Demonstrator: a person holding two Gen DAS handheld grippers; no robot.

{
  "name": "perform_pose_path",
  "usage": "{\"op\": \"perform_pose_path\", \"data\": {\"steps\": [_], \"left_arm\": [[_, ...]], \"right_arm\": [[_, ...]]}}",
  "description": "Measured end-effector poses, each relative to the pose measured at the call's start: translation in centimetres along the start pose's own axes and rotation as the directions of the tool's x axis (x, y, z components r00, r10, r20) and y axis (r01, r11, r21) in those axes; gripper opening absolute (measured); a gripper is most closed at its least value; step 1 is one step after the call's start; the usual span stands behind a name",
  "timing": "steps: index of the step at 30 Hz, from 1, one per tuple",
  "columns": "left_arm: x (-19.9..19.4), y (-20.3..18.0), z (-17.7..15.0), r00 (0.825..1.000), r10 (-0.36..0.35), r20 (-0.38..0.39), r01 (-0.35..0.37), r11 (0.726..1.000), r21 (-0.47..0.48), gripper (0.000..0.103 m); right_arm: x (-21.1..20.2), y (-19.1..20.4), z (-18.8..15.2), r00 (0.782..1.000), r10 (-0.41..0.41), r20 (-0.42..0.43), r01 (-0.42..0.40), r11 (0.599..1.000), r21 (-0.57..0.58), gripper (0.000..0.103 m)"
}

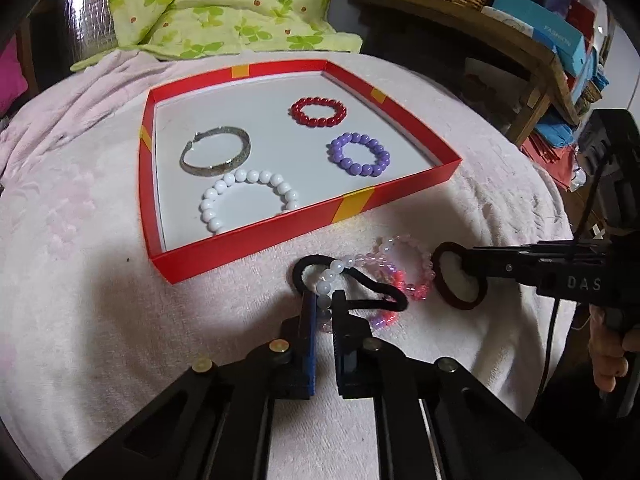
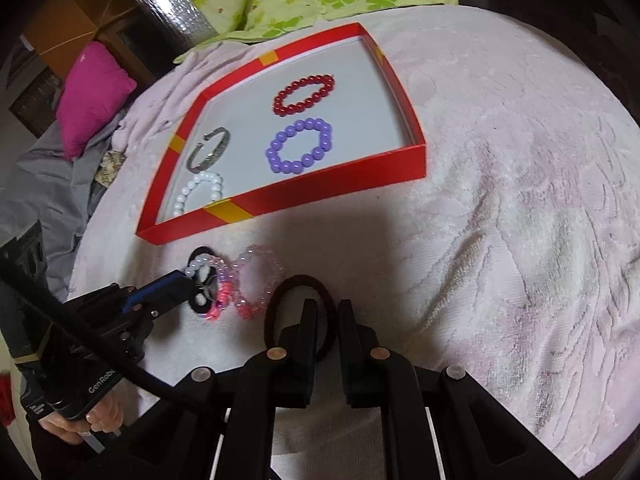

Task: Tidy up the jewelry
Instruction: 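Grasp the pink clear bead bracelet with the left gripper, then carry the pink bracelet over the tray with the left gripper while the right holds the black hair tie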

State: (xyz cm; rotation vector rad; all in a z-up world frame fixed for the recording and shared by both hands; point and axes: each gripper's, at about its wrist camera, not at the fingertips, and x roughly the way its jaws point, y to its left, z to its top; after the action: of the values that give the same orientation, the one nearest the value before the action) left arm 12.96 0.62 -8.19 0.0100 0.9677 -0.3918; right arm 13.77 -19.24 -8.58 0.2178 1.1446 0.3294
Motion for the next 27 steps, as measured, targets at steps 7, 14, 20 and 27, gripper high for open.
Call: {"op": "perform_pose_path", "data": {"steps": [7,14,20,27], "left_arm": [[-2.8,0.4,-0.3,0.998,-0.012,0.057,0.011,1.000,0.012,0.008],[-5.6,1.8,-0.9,0.994,-0.005,0.112,0.005,1.000,-0.007,0.008],[-6.7,2.7,-1.2,0.992,0.001,0.130,0.003,1.000,-0.030,0.008],[-7.4,3.0,-1.3,0.990,-0.005,0.143,0.011,0.999,-0.040,0.008]], "right_arm": [[-1.1,-0.1,0.3,0.996,0.068,0.053,-0.069,0.997,0.021,0.011],[-1.6,0.1,0.5,0.992,0.092,0.081,-0.094,0.995,0.021,0.011],[-1.6,-0.7,0.6,0.994,0.088,0.067,-0.091,0.995,0.042,0.011],[-1.0,-1.9,0.4,1.000,0.006,0.023,-0.008,0.998,0.056,0.045]]}}
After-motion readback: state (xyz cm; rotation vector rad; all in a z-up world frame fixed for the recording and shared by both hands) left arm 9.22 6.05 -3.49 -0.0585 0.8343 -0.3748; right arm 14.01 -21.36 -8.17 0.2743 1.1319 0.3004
